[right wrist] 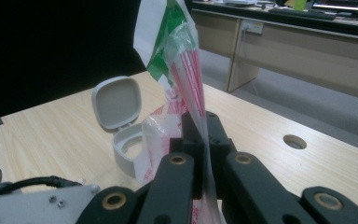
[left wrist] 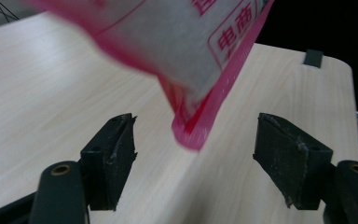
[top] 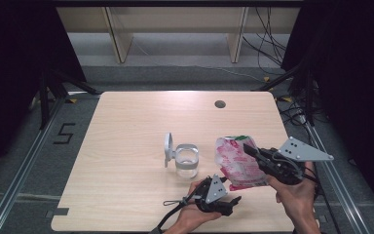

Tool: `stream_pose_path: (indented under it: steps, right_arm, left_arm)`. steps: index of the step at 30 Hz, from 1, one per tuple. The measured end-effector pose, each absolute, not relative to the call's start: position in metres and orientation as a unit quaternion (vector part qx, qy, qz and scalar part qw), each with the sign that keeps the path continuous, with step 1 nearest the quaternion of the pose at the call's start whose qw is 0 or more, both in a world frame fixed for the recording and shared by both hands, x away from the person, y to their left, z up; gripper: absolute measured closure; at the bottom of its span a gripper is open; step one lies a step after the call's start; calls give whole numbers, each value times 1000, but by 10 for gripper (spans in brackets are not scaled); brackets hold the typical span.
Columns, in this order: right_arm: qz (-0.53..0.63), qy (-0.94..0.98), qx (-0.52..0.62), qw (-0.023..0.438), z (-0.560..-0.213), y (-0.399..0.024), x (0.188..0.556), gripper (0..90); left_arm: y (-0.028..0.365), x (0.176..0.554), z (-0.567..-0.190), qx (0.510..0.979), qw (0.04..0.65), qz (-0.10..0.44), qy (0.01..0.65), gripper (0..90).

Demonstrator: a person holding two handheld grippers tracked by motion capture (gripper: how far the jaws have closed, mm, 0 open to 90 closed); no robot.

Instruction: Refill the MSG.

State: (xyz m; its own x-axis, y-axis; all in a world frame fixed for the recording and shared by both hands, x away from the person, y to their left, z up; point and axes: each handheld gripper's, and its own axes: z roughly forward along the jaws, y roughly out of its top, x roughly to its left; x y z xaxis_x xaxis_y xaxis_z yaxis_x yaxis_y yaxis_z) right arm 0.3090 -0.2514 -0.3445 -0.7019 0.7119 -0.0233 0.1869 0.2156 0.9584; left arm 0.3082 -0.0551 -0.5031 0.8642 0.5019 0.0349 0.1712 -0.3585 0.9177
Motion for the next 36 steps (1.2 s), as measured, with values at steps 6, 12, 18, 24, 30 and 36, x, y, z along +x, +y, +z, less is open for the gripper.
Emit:
stream_pose_path:
  steps: [6, 12, 18, 24, 30, 36]
  right_arm:
    - [543, 752, 291, 233, -346, -240, 315, 900]
    - [537, 757, 284, 242, -346, -232, 320, 900]
    - [535, 758, 287, 239, -341, -224, 324, 900]
    - [531, 765, 273, 242, -338, -216, 328, 900]
    - [529, 766, 272, 243, -336, -210, 336, 900]
    - [529, 766, 278, 237, -340, -202, 344, 900]
  left_arm:
    - [-63, 307, -506, 793, 542, 165, 225, 553]
    - [-63, 309, -509, 774, 563, 169, 237, 621]
    - [-63, 310, -508, 758, 576, 179, 248, 701]
    - [-63, 309, -507, 751, 583, 176, 254, 717]
    - [-61, 309, -507, 741, 594, 161, 267, 722]
    - [-63, 309, -509, 733, 605, 145, 275, 726]
